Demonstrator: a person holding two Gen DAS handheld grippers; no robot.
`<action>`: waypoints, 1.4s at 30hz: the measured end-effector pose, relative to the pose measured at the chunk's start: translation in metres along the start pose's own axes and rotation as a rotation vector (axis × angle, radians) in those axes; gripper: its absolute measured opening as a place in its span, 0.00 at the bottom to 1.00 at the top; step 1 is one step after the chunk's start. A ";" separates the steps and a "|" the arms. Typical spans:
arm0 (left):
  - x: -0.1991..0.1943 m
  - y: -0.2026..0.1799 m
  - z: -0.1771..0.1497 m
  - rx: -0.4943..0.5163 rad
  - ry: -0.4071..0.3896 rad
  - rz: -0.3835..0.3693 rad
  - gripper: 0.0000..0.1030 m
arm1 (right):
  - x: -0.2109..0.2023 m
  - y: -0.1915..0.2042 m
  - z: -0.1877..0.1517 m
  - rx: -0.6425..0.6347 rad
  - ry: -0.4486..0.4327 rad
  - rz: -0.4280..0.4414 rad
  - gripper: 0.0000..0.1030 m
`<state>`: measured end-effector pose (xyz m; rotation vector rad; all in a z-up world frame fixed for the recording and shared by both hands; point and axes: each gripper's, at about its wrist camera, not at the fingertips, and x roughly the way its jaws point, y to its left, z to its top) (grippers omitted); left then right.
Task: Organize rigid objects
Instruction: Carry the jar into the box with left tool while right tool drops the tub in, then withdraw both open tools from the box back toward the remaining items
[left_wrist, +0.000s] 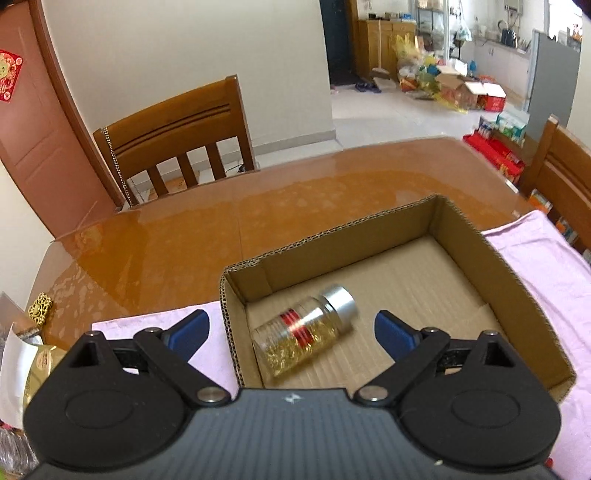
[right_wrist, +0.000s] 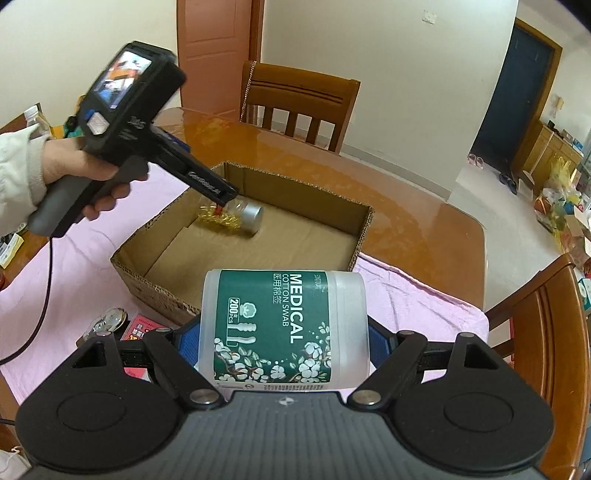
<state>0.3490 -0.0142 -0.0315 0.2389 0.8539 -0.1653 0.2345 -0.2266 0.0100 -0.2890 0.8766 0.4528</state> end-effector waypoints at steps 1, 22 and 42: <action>-0.006 0.001 -0.002 -0.003 -0.008 -0.001 0.93 | 0.001 0.001 0.001 -0.002 0.000 0.002 0.84; -0.100 0.035 -0.108 -0.328 0.013 0.067 0.99 | 0.071 0.003 0.071 -0.035 0.021 0.038 0.84; -0.110 0.029 -0.143 -0.358 0.041 0.079 0.99 | 0.079 0.007 0.083 0.008 -0.023 -0.020 1.00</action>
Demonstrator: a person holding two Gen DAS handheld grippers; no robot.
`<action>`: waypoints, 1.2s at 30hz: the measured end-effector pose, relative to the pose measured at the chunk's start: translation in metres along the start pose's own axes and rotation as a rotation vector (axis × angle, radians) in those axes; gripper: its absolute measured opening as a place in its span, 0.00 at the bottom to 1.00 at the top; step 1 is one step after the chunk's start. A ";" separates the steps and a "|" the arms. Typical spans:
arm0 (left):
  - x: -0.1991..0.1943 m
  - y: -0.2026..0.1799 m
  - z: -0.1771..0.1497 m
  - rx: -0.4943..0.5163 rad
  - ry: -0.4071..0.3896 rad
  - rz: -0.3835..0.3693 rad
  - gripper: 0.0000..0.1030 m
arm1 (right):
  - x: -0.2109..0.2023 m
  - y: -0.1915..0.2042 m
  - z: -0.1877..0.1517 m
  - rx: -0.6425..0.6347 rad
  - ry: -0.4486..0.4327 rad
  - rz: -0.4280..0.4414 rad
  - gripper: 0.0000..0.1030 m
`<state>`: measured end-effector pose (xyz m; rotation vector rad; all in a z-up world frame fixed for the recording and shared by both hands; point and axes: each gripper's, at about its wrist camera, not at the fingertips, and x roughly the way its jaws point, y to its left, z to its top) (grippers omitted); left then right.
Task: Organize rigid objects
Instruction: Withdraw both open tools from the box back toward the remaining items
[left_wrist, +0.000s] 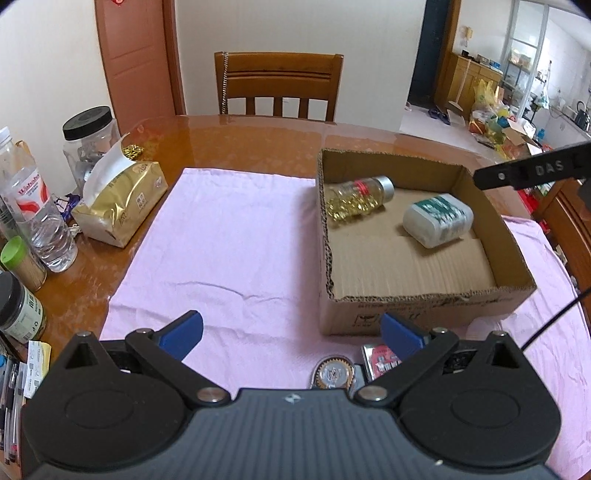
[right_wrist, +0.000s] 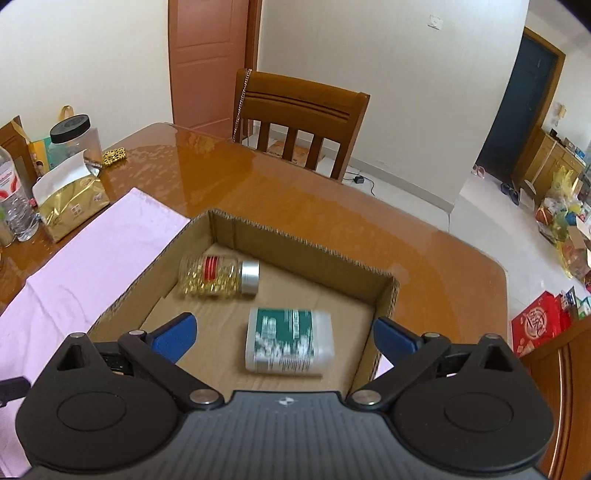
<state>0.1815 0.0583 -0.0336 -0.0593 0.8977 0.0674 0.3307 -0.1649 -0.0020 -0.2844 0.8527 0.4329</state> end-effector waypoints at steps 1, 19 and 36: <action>-0.001 -0.002 -0.002 0.006 0.002 -0.001 0.99 | -0.004 0.000 -0.004 0.004 -0.004 -0.001 1.00; -0.009 -0.026 -0.054 -0.006 0.064 0.047 0.99 | -0.039 0.003 -0.148 0.127 0.097 -0.084 1.00; -0.018 -0.043 -0.094 0.028 0.130 0.043 0.99 | -0.044 0.021 -0.215 0.157 0.162 0.014 1.00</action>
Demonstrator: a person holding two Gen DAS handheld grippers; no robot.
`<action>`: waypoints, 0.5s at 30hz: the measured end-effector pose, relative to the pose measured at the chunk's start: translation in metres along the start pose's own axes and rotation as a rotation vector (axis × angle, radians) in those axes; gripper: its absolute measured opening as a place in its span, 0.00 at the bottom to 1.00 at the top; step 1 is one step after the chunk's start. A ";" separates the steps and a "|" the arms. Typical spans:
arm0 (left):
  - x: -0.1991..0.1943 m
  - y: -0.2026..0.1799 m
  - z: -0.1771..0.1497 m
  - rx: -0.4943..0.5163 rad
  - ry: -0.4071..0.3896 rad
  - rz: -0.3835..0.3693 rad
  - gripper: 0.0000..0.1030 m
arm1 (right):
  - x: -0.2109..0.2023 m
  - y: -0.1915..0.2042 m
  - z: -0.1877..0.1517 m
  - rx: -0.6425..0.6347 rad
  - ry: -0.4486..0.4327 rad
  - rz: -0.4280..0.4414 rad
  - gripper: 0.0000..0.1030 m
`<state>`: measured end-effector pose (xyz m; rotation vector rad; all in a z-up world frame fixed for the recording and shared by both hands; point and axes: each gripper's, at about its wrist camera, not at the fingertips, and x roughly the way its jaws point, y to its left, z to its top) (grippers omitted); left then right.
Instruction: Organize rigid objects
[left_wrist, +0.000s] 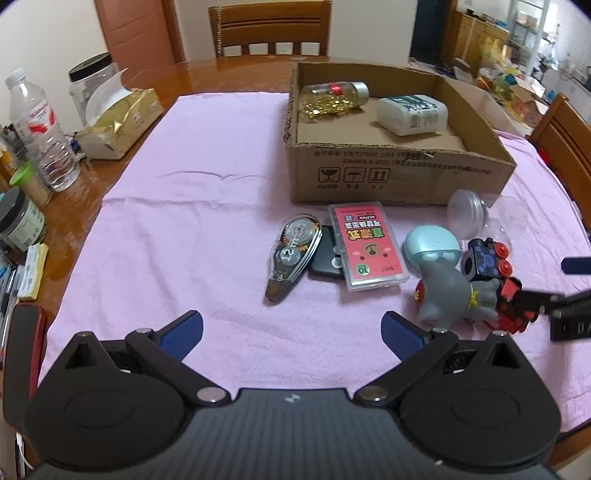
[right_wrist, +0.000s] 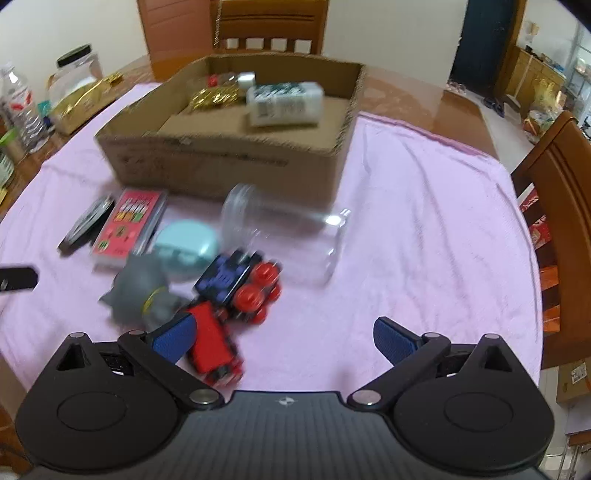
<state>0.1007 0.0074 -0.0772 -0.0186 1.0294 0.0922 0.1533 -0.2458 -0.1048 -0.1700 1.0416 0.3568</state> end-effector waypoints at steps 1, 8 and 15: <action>0.001 0.002 0.001 0.007 0.001 -0.005 0.99 | 0.000 0.003 -0.003 0.003 0.006 0.007 1.00; 0.006 0.021 0.005 0.035 -0.008 -0.030 0.99 | 0.005 0.029 -0.022 0.003 0.088 0.006 1.00; 0.017 0.032 0.006 0.053 0.010 -0.071 0.99 | 0.013 0.045 -0.035 0.021 0.126 -0.026 1.00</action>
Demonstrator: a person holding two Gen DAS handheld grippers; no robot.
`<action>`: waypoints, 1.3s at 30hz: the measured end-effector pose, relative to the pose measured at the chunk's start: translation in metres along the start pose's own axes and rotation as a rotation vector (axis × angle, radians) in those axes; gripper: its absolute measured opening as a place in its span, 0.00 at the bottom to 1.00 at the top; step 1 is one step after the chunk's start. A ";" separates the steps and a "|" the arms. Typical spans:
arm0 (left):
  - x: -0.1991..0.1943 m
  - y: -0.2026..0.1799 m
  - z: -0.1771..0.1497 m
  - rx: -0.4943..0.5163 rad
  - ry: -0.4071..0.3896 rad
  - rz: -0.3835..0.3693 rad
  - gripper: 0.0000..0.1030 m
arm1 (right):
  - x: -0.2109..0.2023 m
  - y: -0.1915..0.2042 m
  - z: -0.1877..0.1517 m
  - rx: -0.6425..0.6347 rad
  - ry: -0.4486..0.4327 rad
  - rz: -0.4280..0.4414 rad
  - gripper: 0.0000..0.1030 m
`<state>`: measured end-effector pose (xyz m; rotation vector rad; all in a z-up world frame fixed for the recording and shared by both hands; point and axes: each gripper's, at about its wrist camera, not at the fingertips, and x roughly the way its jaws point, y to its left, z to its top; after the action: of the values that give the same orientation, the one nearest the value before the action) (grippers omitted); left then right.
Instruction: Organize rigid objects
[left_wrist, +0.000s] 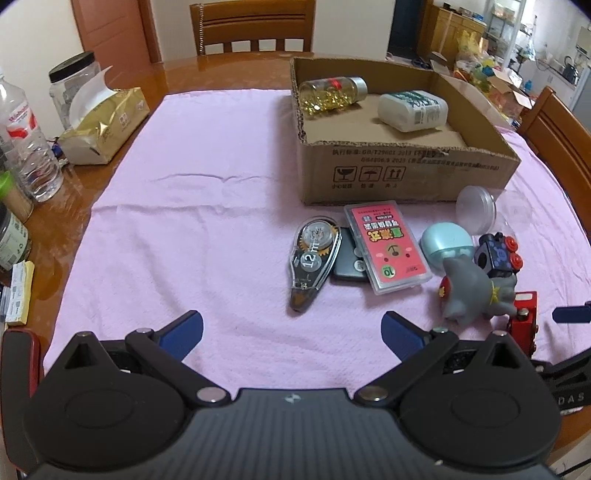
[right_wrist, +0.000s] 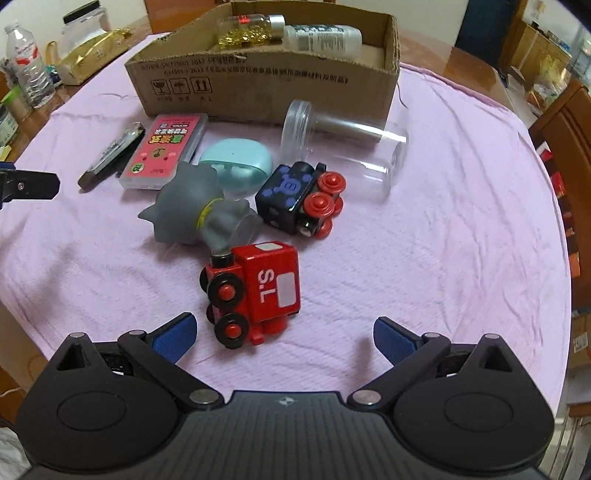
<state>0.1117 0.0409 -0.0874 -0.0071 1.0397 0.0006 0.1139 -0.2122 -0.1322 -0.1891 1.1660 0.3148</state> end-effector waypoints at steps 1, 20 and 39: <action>0.001 0.000 0.000 0.006 0.003 -0.006 0.99 | 0.001 0.001 0.000 0.005 -0.006 -0.007 1.00; 0.060 0.014 0.012 0.106 0.029 0.088 0.99 | 0.012 -0.035 -0.007 0.179 -0.032 -0.113 1.00; 0.055 0.040 0.034 -0.029 -0.004 0.105 0.99 | 0.011 -0.036 -0.014 0.135 -0.077 -0.083 1.00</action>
<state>0.1683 0.0811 -0.1176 0.0215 1.0354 0.1114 0.1176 -0.2485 -0.1485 -0.1059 1.0961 0.1676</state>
